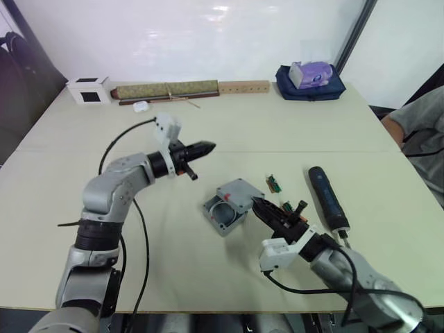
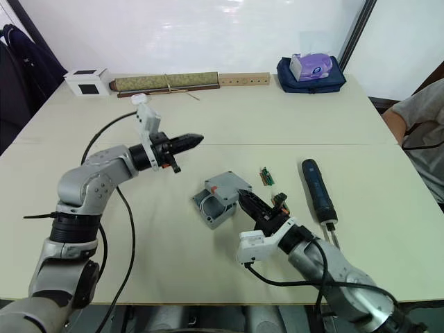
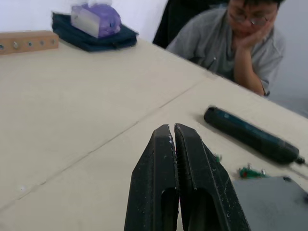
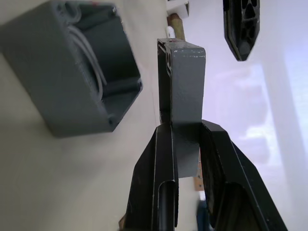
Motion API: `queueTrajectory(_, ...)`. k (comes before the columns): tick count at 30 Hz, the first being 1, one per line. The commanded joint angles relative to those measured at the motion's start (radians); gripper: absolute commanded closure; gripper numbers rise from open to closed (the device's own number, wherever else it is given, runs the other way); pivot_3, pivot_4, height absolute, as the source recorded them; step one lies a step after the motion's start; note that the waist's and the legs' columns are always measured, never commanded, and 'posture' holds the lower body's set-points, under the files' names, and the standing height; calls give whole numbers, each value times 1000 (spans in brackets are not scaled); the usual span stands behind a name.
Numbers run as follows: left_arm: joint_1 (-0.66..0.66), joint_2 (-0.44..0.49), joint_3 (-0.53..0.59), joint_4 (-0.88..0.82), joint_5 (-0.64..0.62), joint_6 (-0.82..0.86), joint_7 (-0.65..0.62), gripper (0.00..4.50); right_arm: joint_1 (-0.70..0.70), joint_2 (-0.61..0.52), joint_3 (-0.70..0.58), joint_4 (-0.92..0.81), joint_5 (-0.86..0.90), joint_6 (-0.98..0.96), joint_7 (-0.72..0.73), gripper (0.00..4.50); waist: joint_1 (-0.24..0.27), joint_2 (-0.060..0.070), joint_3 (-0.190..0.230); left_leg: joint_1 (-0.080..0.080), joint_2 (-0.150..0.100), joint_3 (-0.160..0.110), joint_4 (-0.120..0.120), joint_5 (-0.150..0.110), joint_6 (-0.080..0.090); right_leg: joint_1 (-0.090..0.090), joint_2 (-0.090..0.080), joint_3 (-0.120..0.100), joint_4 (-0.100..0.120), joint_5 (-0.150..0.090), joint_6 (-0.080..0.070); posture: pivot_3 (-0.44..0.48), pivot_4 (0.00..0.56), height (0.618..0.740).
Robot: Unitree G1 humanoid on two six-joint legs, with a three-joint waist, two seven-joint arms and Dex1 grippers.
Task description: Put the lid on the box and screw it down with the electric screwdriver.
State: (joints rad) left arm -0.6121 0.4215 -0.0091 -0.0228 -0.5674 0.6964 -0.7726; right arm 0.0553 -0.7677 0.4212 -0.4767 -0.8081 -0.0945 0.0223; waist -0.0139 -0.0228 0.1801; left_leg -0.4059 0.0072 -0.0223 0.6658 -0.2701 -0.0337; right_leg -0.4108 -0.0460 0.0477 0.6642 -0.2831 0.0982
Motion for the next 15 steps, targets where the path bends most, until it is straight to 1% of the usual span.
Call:
queueTrajectory(1, -9, 17, -29, -54, 16, -25, -42, 4403, 9, 37, -20, -28, -82, -42, -25, 4371, 1, 0, 0, 0, 0, 0, 0, 0, 0, 0, 0, 0, 0, 0, 0, 0, 150, 740)
queueTrajectory(4, 14, 40, -77, -69, 54, -56, -81, 4403, 14, 58, -32, -19, -98, -67, -11, 4371, 0, 0, 0, 0, 0, 0, 0, 0, 0, 1, 0, 0, 0, 0, 0, 0, 150, 740)
queueTrajectory(11, 1, 53, -117, -43, 98, -92, -134, 4403, -14, 96, -36, -7, -123, -124, 31, 4371, -1, 0, 0, 1, 0, -1, 0, 0, 0, 1, 0, -1, 0, 0, 0, 0, 150, 740)
queueTrajectory(15, 19, 60, -146, -47, 127, -116, -162, 4403, -44, 110, -33, 18, -108, -157, 77, 4371, 0, 0, 0, 1, 0, 0, 0, 0, 0, 2, 0, -1, 0, 0, 0, 0, 150, 740)
